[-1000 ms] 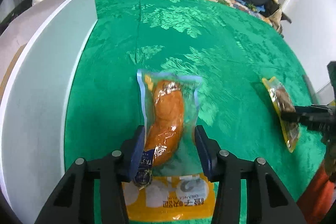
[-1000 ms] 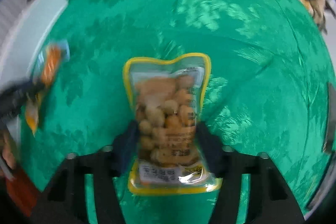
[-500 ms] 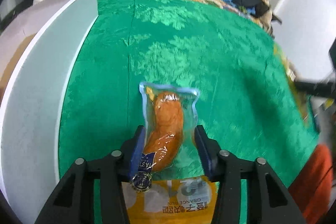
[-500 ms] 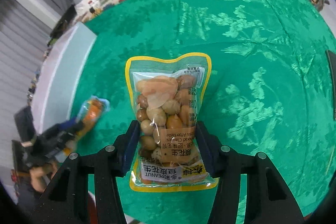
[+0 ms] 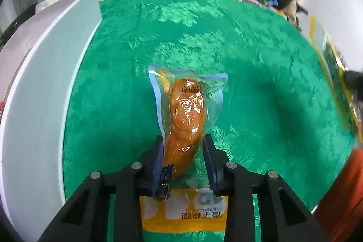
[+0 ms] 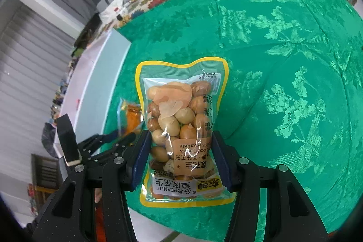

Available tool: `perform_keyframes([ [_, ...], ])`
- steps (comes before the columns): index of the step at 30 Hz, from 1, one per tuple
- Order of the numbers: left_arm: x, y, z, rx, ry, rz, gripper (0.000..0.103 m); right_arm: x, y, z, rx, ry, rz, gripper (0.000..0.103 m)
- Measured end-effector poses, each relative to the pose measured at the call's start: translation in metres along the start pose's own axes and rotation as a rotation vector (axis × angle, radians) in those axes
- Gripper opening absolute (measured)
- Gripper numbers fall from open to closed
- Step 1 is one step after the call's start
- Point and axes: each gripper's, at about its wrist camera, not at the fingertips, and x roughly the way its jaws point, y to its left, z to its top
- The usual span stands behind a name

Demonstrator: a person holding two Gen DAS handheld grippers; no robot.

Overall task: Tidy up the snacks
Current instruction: 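Carry the sausage packet toward the white box with the left tool while the right tool carries the peanut bag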

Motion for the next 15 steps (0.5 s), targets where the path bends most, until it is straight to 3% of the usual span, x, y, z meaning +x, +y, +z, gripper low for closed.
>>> perform_keyframes([
  [3,-0.013,0.013,-0.002,-0.088,-0.022,-0.053,0.032,-0.002,0.002,0.004,0.015,-0.010,0.033,0.056],
  [6,-0.051,0.027,-0.002,-0.199,-0.097,-0.142,0.028,-0.005,0.011,0.007,0.018,-0.016,0.060,0.056],
  [7,-0.064,0.032,-0.002,-0.222,-0.120,-0.166,0.001,-0.006,0.016,0.008,0.014,-0.016,0.069,0.056],
  [9,-0.093,0.049,0.003,-0.290,-0.173,-0.237,0.000,-0.006,0.038,0.016,-0.020,-0.020,0.094,0.056],
  [11,-0.120,0.064,0.011,-0.276,-0.222,-0.219,0.000,-0.003,0.064,0.024,-0.060,-0.022,0.127,0.056],
  [15,-0.122,0.071,0.013,-0.211,-0.170,-0.203,0.001,0.008,0.127,0.045,-0.116,-0.028,0.233,0.056],
])
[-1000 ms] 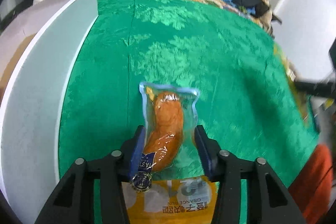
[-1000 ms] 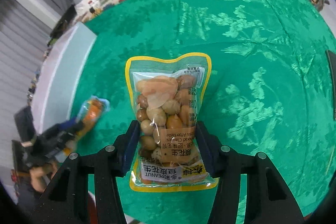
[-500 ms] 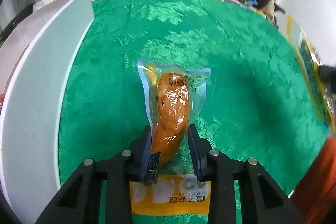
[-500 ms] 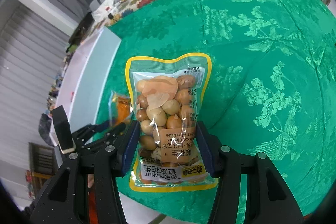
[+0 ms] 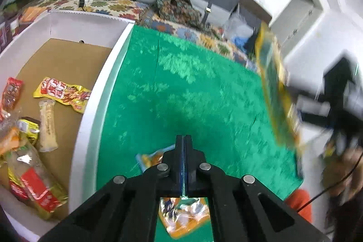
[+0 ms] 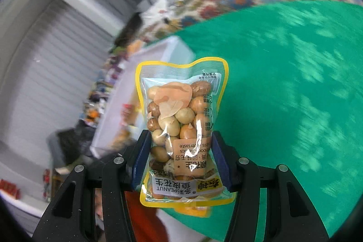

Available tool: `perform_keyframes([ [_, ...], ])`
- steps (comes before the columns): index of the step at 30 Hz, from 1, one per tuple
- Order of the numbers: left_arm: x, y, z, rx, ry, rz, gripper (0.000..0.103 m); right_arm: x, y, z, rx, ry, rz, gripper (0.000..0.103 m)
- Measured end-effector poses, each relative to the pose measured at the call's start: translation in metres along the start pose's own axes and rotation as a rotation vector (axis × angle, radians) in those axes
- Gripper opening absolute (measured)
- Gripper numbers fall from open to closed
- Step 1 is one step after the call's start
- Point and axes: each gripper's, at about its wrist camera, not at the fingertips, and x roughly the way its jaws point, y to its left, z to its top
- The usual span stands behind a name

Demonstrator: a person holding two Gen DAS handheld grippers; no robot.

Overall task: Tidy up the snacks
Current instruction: 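Carry the sausage packet toward the white box with the left tool while the right tool carries the peanut bag, then drop the sausage packet into the white box with the left tool while the right tool drops the peanut bag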

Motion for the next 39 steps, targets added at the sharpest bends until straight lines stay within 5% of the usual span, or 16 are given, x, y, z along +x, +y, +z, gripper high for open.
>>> perform_keyframes([
  [1,0.002,-0.006,-0.006,0.037,0.023,0.016,0.015,0.004,0.010,0.005,0.001,-0.007,0.029,0.056],
  [2,0.005,-0.012,-0.013,0.061,0.045,0.019,0.048,0.006,0.018,0.009,0.000,-0.015,0.054,0.056],
  [4,0.017,-0.027,-0.034,0.095,0.080,0.041,0.099,0.003,0.029,0.010,-0.011,-0.026,0.084,0.056],
  [5,0.024,-0.033,-0.045,0.108,0.081,0.066,0.103,0.000,0.032,0.009,-0.020,-0.030,0.091,0.057],
  [12,0.132,-0.045,-0.087,0.081,0.262,0.407,0.102,-0.025,0.014,-0.011,-0.046,-0.044,0.013,0.057],
  [15,0.147,-0.042,-0.088,0.073,0.247,0.435,0.094,-0.030,-0.007,-0.017,-0.014,-0.045,-0.005,0.057],
  [18,0.130,-0.035,-0.078,0.065,0.216,0.346,0.061,-0.040,-0.026,-0.024,0.024,-0.054,-0.010,0.057],
  [19,0.120,-0.031,-0.073,0.059,0.200,0.290,0.038,-0.044,-0.031,-0.027,0.030,-0.058,-0.013,0.057],
  [20,0.113,-0.025,-0.070,0.044,0.195,0.266,0.030,-0.046,-0.035,-0.029,0.035,-0.061,-0.015,0.057],
  [21,0.106,-0.016,-0.066,-0.005,0.200,0.198,0.030,-0.047,-0.040,-0.030,0.043,-0.062,-0.017,0.057],
  [26,0.092,-0.002,-0.063,-0.024,0.164,0.199,0.029,-0.040,-0.045,-0.032,0.072,-0.062,0.000,0.057],
  [31,0.059,-0.006,-0.049,-0.114,0.069,0.074,0.030,-0.038,-0.035,-0.033,0.064,-0.054,0.016,0.057],
  [36,-0.012,-0.016,-0.018,-0.121,-0.068,-0.026,0.030,-0.032,-0.014,-0.024,0.026,-0.050,0.022,0.057],
  [39,-0.051,0.001,0.001,-0.141,-0.141,-0.025,0.030,-0.019,0.014,-0.011,-0.012,-0.042,0.045,0.057],
])
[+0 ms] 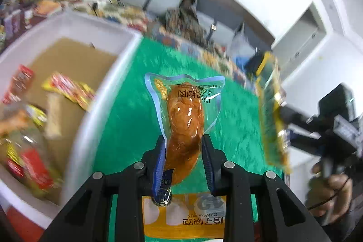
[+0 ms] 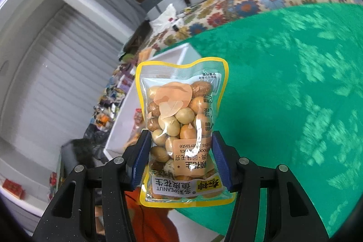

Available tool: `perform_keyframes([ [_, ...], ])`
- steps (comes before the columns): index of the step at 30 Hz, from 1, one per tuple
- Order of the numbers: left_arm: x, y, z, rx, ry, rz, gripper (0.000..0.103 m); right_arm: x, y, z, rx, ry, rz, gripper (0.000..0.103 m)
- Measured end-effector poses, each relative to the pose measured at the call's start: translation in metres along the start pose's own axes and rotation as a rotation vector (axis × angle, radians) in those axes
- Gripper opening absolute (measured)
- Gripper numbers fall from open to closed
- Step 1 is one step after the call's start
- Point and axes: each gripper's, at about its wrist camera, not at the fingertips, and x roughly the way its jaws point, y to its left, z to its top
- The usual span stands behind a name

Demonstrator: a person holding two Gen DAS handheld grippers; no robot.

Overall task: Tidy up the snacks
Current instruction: 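Drop the sausage packet into the white box with the left tool while the right tool drops the peanut bag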

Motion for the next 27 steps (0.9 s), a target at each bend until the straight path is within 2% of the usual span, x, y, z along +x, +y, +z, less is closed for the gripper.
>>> perform_keyframes([
  [2,-0.025,0.021,0.019,-0.014,-0.047,0.041,0.030,0.013,0.020,0.007,-0.026,0.006,0.024,0.057],
  [5,-0.057,0.060,0.042,-0.010,-0.098,0.183,0.031,0.046,0.060,0.019,-0.067,0.024,0.081,0.057],
  [10,-0.074,0.130,0.053,-0.006,-0.092,0.406,0.038,0.120,0.127,0.020,-0.131,0.106,0.158,0.057],
  [12,-0.068,0.153,0.047,-0.013,-0.069,0.463,0.047,0.151,0.143,0.014,-0.157,0.143,0.143,0.057],
  [14,-0.053,0.170,0.040,-0.032,-0.042,0.519,0.064,0.181,0.156,0.005,-0.199,0.165,0.105,0.060],
  [16,-0.045,0.179,0.033,-0.038,-0.035,0.538,0.069,0.211,0.163,-0.006,-0.256,0.179,0.056,0.064],
  [18,-0.040,0.176,0.025,-0.021,-0.048,0.568,0.079,0.233,0.161,-0.012,-0.282,0.198,0.002,0.067],
  [19,-0.048,0.174,0.018,-0.008,-0.067,0.581,0.086,0.238,0.157,-0.014,-0.285,0.207,-0.018,0.067],
  [21,-0.057,0.166,0.008,0.043,-0.114,0.623,0.092,0.230,0.153,-0.015,-0.287,0.176,-0.025,0.067],
  [23,-0.061,0.153,0.005,0.105,-0.150,0.684,0.099,0.210,0.153,-0.015,-0.312,0.116,-0.028,0.067],
  [25,-0.062,0.138,0.002,0.168,-0.180,0.757,0.100,0.190,0.160,-0.015,-0.356,0.034,-0.035,0.067],
  [27,-0.064,0.130,0.005,0.164,-0.204,0.817,0.103,0.165,0.167,-0.019,-0.407,-0.057,-0.067,0.078],
])
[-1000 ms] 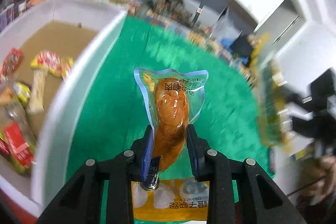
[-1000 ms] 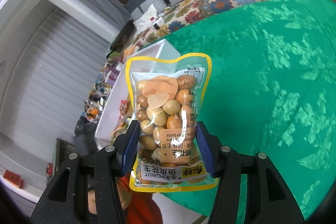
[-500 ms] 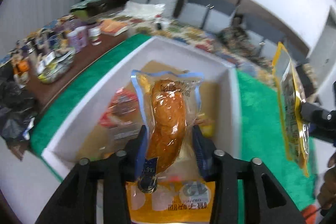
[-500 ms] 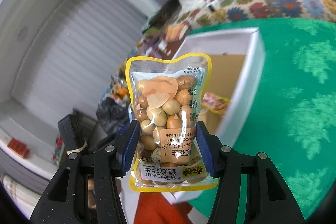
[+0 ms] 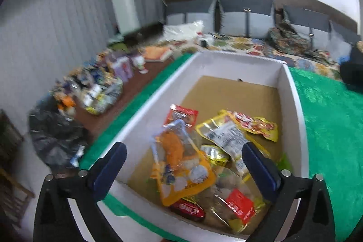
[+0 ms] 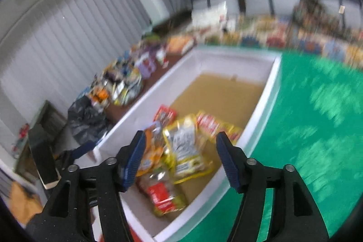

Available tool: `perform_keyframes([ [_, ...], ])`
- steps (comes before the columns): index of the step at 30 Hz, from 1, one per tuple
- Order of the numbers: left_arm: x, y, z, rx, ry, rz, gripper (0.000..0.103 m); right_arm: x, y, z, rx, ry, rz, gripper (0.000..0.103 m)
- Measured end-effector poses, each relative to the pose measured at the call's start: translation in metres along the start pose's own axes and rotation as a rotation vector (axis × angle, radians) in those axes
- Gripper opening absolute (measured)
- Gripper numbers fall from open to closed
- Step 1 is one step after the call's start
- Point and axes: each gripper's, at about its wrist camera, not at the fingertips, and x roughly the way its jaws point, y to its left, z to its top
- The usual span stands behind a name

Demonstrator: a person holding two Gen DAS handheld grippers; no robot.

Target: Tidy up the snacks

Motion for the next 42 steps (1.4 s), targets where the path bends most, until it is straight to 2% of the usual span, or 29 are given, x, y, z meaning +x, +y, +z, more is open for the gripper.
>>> perform_keyframes([
  [1,-0.003,-0.001,0.000,-0.017,0.004,0.048,0.103,-0.010,0.004,-0.001,-0.033,-0.030,-0.031,0.087],
  [3,-0.007,-0.003,0.000,-0.041,0.019,0.081,0.103,-0.016,0.008,-0.003,-0.093,-0.020,-0.107,0.087],
  [6,-0.013,-0.004,0.000,-0.065,0.043,0.045,0.103,-0.023,0.006,-0.011,-0.109,0.010,-0.163,0.087],
  [9,-0.023,-0.006,0.000,-0.069,0.030,0.044,0.103,-0.029,0.004,-0.016,-0.111,0.024,-0.189,0.087],
  [15,-0.038,-0.008,0.004,-0.066,0.016,0.035,0.103,-0.029,0.009,-0.015,-0.108,0.038,-0.179,0.087],
  [21,-0.035,-0.005,0.004,-0.039,0.029,0.003,0.103,-0.026,0.018,-0.018,-0.120,0.049,-0.184,0.087],
  [23,-0.033,-0.005,0.003,-0.021,0.025,0.014,0.103,-0.025,0.020,-0.020,-0.117,0.056,-0.184,0.087],
  [28,-0.040,0.001,0.003,0.001,-0.029,-0.024,0.103,-0.014,0.028,-0.024,-0.123,0.109,-0.232,0.087],
  [32,-0.045,0.004,0.009,0.011,-0.026,0.005,0.103,-0.011,0.038,-0.025,-0.119,0.127,-0.255,0.086],
  [35,-0.044,0.005,0.010,0.035,0.022,0.050,0.103,-0.011,0.046,-0.024,-0.118,0.128,-0.266,0.086],
  [42,-0.039,0.025,0.003,-0.058,0.114,-0.019,0.103,-0.011,0.064,-0.018,-0.111,0.163,-0.264,0.086],
])
